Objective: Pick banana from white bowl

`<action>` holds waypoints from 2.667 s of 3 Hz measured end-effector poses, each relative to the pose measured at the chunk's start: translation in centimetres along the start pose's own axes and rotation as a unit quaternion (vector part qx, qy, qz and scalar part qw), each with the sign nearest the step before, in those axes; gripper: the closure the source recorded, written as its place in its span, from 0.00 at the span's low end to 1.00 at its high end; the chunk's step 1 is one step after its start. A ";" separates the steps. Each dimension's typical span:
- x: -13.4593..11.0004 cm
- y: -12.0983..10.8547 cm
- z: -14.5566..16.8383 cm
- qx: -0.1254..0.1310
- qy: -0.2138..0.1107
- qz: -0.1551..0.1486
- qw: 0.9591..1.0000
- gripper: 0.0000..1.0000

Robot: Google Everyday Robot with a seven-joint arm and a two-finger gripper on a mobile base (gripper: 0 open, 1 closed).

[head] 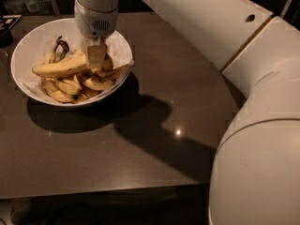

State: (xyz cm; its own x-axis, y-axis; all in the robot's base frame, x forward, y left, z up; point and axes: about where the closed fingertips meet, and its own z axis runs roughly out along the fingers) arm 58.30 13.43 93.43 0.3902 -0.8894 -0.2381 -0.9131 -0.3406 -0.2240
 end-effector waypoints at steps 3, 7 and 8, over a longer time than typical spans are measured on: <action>0.0 0.0 0.0 0.000 0.000 0.000 1.000 0.57; 0.0 0.0 0.0 0.000 0.000 0.000 1.000 0.00; -0.2 0.1 0.0 0.010 -0.008 -0.009 1.000 0.00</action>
Offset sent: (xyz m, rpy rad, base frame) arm 0.0000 0.0000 0.0000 0.0000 0.0000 0.0000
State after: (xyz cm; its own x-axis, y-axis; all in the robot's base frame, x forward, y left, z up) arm 58.10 13.57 93.46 0.4077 -0.8786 -0.2487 -0.9037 -0.3493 -0.2476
